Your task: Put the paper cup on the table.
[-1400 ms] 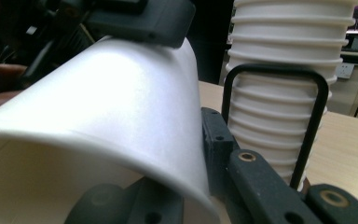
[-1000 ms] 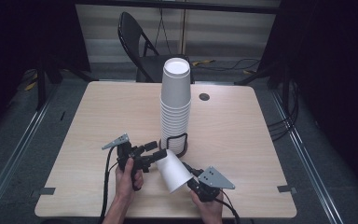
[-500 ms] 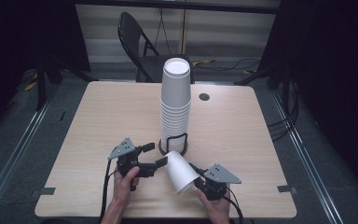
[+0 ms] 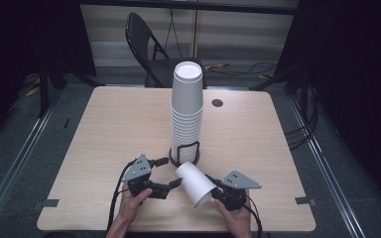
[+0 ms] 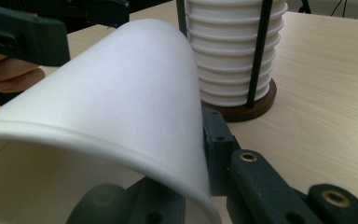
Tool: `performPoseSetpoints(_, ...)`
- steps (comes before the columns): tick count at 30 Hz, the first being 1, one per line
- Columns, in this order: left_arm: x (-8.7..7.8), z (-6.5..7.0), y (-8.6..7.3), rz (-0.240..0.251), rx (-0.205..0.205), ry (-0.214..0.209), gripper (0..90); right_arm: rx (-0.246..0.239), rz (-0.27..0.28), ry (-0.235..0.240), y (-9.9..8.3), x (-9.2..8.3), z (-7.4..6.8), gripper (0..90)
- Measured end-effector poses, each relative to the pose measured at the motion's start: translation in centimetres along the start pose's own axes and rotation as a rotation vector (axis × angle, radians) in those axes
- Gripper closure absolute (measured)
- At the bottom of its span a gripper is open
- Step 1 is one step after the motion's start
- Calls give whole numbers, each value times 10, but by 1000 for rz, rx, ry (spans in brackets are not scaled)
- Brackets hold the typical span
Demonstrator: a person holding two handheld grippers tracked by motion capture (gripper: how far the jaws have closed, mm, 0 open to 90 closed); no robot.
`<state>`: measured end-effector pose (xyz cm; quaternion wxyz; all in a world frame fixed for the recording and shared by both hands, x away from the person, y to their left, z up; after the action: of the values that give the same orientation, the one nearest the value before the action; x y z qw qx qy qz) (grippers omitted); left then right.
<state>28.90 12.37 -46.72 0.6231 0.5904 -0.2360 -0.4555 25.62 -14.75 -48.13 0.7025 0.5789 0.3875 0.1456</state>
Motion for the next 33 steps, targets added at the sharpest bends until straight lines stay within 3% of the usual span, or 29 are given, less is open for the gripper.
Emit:
performPoseSetpoints(1,1,1,0,-5,1,-7,161,7,-8,5,0,-1,1,865)
performPoseSetpoints(3,2,5,-1,-21,40,-40,157,17,-17,13,0,-3,4,864)
performPoseSetpoints(7,5,11,0,-55,106,-40,157,11,-51,21,3,-4,8,864)
performPoseSetpoints(12,6,17,-2,-85,197,-83,156,6,-103,60,7,-3,13,865)
performPoseSetpoints(18,10,25,-8,-130,287,-83,157,-9,-148,84,11,-3,16,865)
performPoseSetpoints(26,14,33,-10,-144,386,-49,156,-35,-187,104,18,-4,19,865)
performPoseSetpoints(28,15,36,-11,-151,427,-19,156,-38,-200,110,19,-4,19,865)
performPoseSetpoints(33,20,39,-14,-172,458,-26,146,-67,-251,141,22,-1,19,865)
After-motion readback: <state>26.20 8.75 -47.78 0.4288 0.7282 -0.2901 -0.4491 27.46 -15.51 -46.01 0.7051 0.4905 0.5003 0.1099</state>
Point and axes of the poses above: each handheld gripper's, and its own axes: x roughly forward along the jaws, y roughly out of its top, z roughly to its right, the point moved 1 cm from there along x, roughly forward along the jaws, and after that the axes turned 7 degrees about -x, right-handed, at the moved point
